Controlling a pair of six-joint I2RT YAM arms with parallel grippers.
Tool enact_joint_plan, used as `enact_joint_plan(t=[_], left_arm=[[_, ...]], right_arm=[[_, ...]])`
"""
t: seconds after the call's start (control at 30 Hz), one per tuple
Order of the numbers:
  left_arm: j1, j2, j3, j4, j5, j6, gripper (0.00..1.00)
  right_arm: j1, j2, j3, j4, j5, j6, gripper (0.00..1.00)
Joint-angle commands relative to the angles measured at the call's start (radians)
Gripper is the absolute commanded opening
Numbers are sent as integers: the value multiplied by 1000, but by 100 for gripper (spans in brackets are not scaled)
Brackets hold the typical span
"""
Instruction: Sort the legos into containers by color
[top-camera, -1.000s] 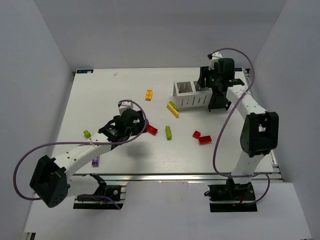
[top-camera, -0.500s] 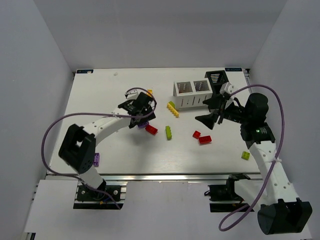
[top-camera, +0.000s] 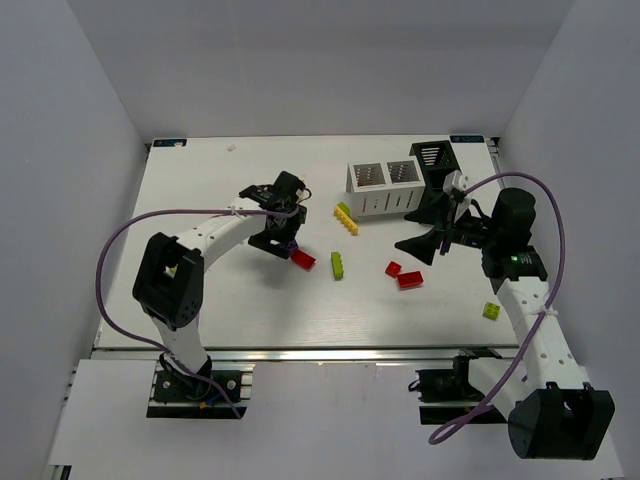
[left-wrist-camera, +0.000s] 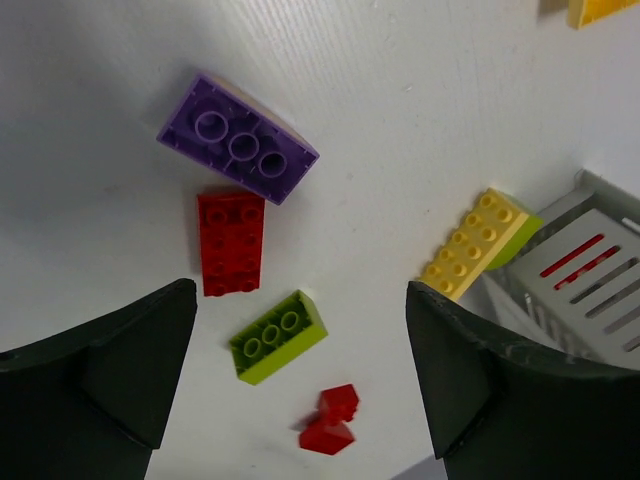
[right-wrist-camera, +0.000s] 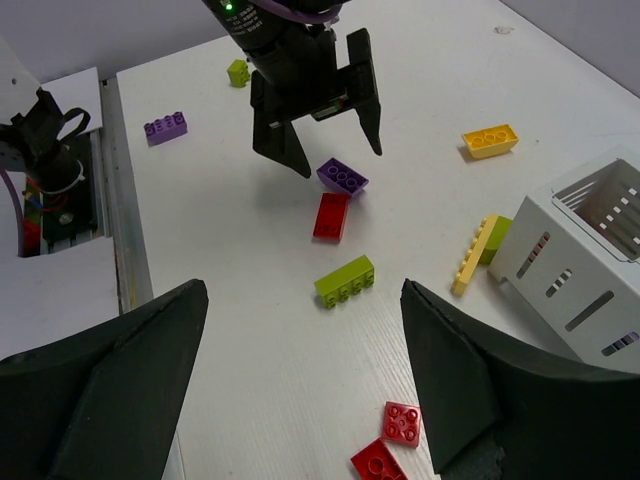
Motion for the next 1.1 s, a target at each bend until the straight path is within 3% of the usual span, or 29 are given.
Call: enact_joint_plan(t=[0.0, 0.17, 0.47, 1.07], left_arm=[[5, 3, -8, -37, 19, -204, 94], [14, 38, 9, -94, -44, -279, 92], [63, 104, 49, -134, -83, -255, 89], [98, 208, 110, -106, -22, -210, 83]], right_arm=[[-16, -17, 0, 36, -54, 15, 83], [-25, -20, -6, 36, -81, 35, 83], [-93, -34, -22, 87, -122, 70, 82], [-169, -38, -52, 179, -183, 145, 82]])
